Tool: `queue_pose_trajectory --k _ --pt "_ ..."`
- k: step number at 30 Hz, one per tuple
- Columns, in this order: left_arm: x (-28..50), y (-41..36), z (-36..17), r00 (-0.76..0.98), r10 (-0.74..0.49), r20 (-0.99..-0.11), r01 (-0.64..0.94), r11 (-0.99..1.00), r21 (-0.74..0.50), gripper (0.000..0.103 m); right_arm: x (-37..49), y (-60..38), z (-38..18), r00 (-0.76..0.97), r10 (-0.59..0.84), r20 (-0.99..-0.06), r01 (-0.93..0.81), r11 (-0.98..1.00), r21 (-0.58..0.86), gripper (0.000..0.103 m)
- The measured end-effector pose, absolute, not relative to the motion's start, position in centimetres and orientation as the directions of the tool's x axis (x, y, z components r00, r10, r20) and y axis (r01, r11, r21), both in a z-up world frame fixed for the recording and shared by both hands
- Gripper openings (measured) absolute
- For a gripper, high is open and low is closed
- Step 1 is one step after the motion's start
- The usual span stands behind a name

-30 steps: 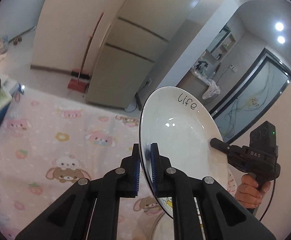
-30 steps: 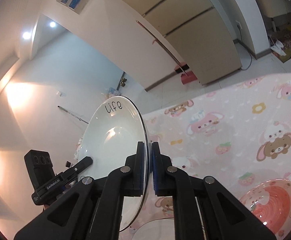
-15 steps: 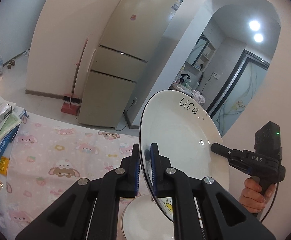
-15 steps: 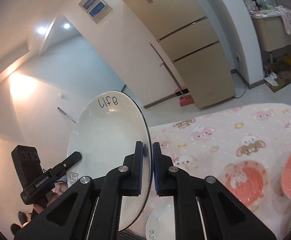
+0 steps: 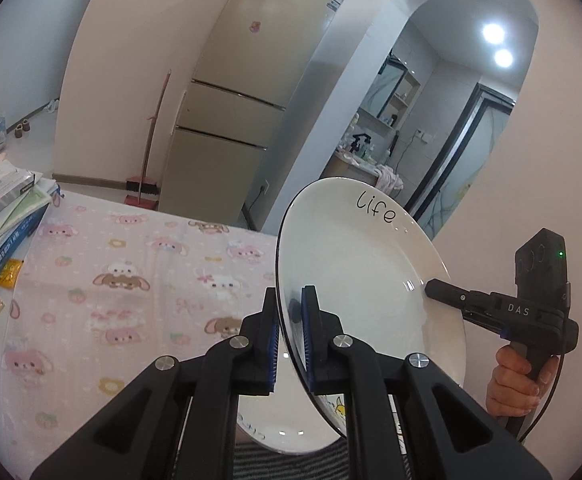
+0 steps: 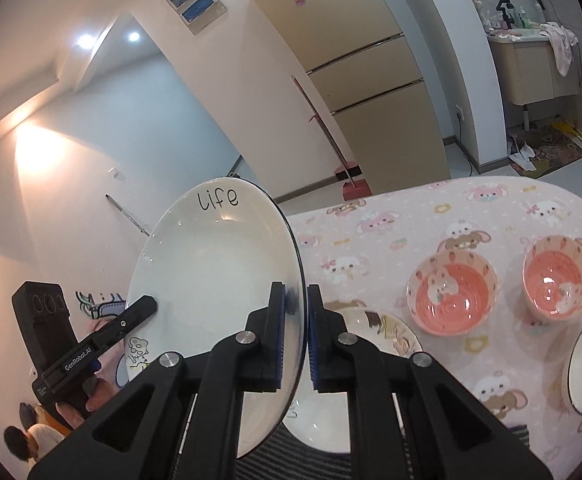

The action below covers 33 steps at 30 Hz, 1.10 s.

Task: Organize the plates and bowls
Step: 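Lift the 'life' plate upright with both grippers and carry it toward the bowls, then lower the 'life' plate onto the cartoon-rimmed plate stack with both grippers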

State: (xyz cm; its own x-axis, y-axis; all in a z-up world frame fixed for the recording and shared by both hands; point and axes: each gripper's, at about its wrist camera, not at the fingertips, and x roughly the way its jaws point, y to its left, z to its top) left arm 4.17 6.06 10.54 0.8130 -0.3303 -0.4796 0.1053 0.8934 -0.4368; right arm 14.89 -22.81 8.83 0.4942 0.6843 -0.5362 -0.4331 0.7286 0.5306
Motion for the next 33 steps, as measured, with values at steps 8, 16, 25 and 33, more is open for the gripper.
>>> queue_pose_trajectory --k 8,16,25,33 --pt "4.6 4.5 7.7 0.785 -0.35 -0.512 0.128 0.899 -0.418 0.01 14.5 -24.6 5.7 0.479 0.675 -0.56 -0.407 0.737 0.54 0.01" --pt "6.4 3.3 3.7 0.73 -0.368 -0.576 0.121 0.899 -0.422 0.01 15.1 -25.7 1.5 0.449 0.666 -0.595 -0.368 0.745 0.556 0.01" --pt "8.1 3.6 -0.8 0.664 -0.367 -0.651 0.076 0.9 -0.43 0.01 16.0 -25.0 -2.4 0.392 0.645 -0.656 -0.345 0.764 0.545 0.01" --pt "8.8 3.8 -3.0 0.628 -0.354 -0.693 0.056 0.909 -0.413 0.011 15.9 -23.9 -4.3 0.353 0.623 -0.698 -0.332 0.781 0.529 0.01"
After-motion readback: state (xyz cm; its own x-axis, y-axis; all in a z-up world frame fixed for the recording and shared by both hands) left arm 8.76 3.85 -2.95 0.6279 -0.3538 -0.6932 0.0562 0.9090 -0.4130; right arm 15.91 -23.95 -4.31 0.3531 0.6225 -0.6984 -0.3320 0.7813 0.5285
